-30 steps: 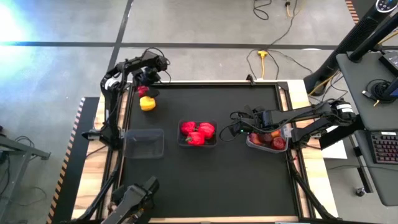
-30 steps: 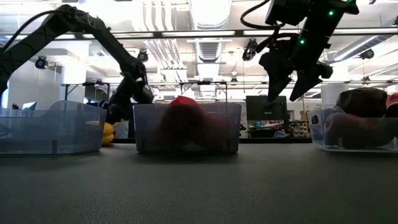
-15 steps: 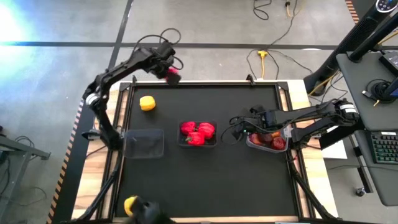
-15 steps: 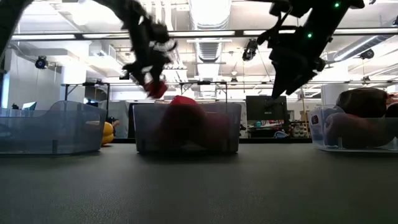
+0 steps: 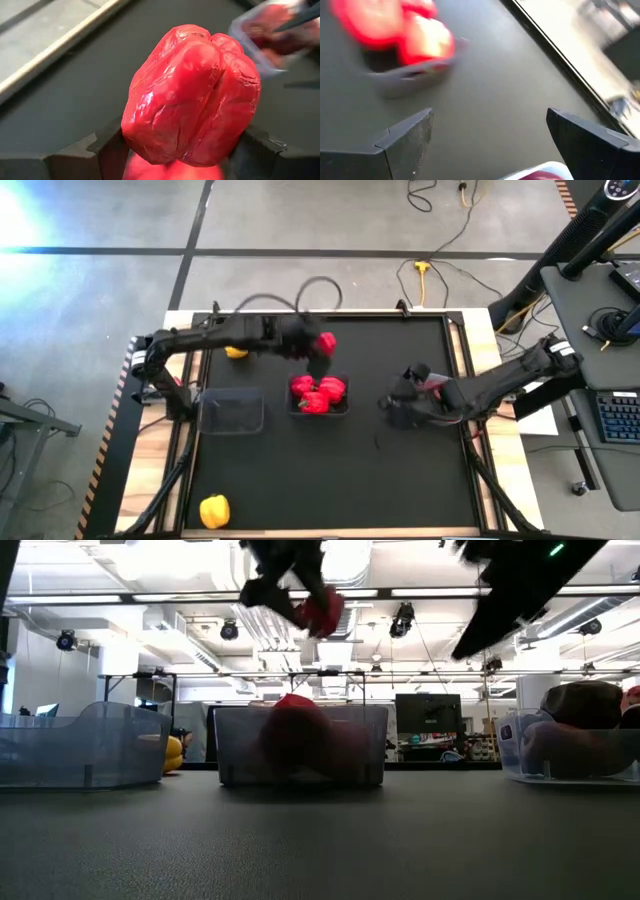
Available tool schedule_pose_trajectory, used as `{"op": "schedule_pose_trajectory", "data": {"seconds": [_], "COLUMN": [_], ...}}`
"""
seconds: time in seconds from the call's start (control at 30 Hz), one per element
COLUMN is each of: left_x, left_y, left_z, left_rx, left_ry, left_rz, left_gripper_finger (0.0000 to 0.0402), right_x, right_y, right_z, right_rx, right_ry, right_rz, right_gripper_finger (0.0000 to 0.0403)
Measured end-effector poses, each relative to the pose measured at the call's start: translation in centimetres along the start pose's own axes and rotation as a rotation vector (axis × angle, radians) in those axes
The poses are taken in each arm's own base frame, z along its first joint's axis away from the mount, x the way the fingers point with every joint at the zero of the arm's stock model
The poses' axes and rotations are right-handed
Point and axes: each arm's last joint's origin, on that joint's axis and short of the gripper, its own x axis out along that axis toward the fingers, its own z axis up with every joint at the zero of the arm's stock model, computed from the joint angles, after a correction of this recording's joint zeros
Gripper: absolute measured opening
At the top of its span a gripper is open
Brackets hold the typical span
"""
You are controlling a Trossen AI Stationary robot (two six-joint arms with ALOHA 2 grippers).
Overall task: Sort produce into baskets
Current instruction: Put the red bell pepper into the right black bin
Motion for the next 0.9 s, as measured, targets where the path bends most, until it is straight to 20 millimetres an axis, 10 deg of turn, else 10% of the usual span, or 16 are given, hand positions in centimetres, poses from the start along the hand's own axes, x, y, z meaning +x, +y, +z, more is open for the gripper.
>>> {"op": "schedule_pose_trajectory", "data": {"seconds": [0.5,0.9], "left_x": [-3.0,5.3], "left_y": [-12.1,-11.4], "left_z": [-8.6,-9.0], "left_rx": [0.168,0.179], "left_ry": [-0.035,0.120], "left_rz": [-0.233,-0.097], "left_gripper_finger": [0.0260,0.0260], "right_x": [-7.2,-5.8], "right_y": [4.5,10.6], "right_z": [-3.1,-4.1], "right_rx": [0.520,0.647], "right_ry": [-0.082,-0.050], "right_rz": [0.249,0.403], "right_gripper_finger": [0.0377,0.0377]}}
